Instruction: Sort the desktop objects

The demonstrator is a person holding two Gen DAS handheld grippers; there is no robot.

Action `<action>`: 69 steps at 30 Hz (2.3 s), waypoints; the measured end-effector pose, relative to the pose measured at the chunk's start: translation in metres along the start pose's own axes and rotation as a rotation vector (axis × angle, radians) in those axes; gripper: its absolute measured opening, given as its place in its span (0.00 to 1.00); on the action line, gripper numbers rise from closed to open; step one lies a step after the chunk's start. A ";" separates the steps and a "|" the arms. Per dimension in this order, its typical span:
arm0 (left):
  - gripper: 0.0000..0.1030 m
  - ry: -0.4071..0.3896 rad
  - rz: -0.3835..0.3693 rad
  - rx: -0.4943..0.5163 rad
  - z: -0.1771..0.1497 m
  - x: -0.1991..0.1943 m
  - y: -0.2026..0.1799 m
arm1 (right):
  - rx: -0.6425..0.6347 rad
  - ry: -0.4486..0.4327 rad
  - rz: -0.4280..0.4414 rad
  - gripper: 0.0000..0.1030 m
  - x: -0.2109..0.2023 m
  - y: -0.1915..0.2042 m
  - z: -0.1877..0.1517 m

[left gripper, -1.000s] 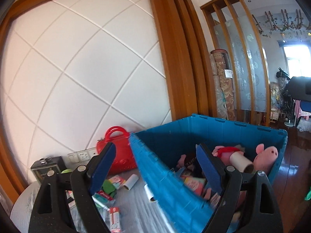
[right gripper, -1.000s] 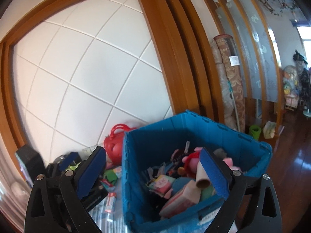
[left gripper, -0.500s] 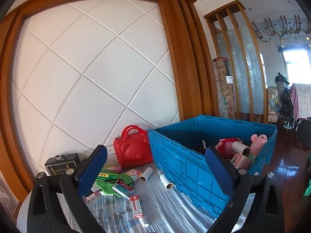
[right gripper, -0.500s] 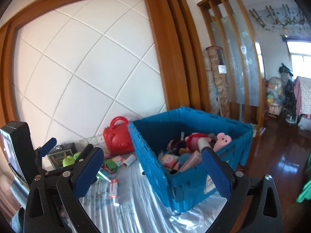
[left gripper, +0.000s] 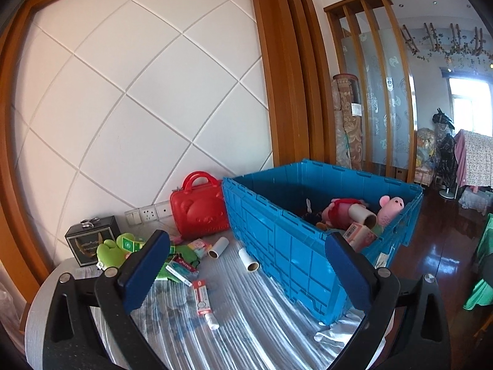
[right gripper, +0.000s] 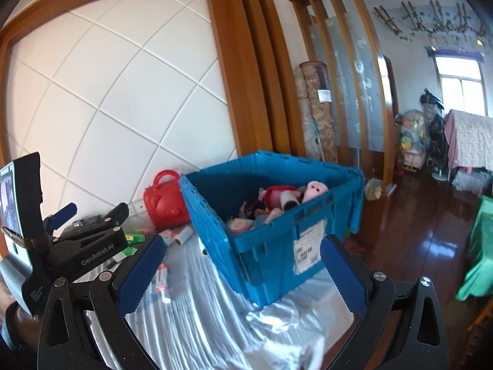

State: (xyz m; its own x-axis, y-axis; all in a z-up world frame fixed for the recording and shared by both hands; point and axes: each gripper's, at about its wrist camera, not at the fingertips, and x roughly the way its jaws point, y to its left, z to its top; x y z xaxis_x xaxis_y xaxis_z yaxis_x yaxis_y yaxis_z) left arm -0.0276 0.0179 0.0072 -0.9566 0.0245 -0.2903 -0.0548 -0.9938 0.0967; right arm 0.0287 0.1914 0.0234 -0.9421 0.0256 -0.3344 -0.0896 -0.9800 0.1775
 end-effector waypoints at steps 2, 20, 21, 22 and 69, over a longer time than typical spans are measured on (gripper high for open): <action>0.99 0.018 -0.001 -0.006 -0.002 0.000 -0.003 | 0.000 0.001 -0.001 0.99 -0.005 -0.005 -0.001; 0.99 0.064 0.034 0.013 -0.020 -0.001 -0.025 | -0.031 0.044 0.019 0.99 0.005 -0.026 -0.007; 0.99 0.068 0.037 0.009 -0.023 0.000 -0.025 | -0.034 0.048 0.020 0.99 0.007 -0.026 -0.008; 0.99 0.074 0.037 0.006 -0.025 0.002 -0.025 | -0.038 0.055 0.024 0.99 0.009 -0.026 -0.008; 0.99 0.243 0.098 -0.055 -0.073 0.033 0.009 | -0.068 0.253 0.063 0.99 0.063 0.001 -0.042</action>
State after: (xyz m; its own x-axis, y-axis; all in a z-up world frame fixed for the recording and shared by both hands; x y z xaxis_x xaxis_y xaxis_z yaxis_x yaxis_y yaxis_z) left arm -0.0391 0.0014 -0.0715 -0.8595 -0.0923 -0.5027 0.0565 -0.9947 0.0860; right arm -0.0167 0.1837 -0.0367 -0.8335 -0.0772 -0.5471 -0.0038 -0.9894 0.1454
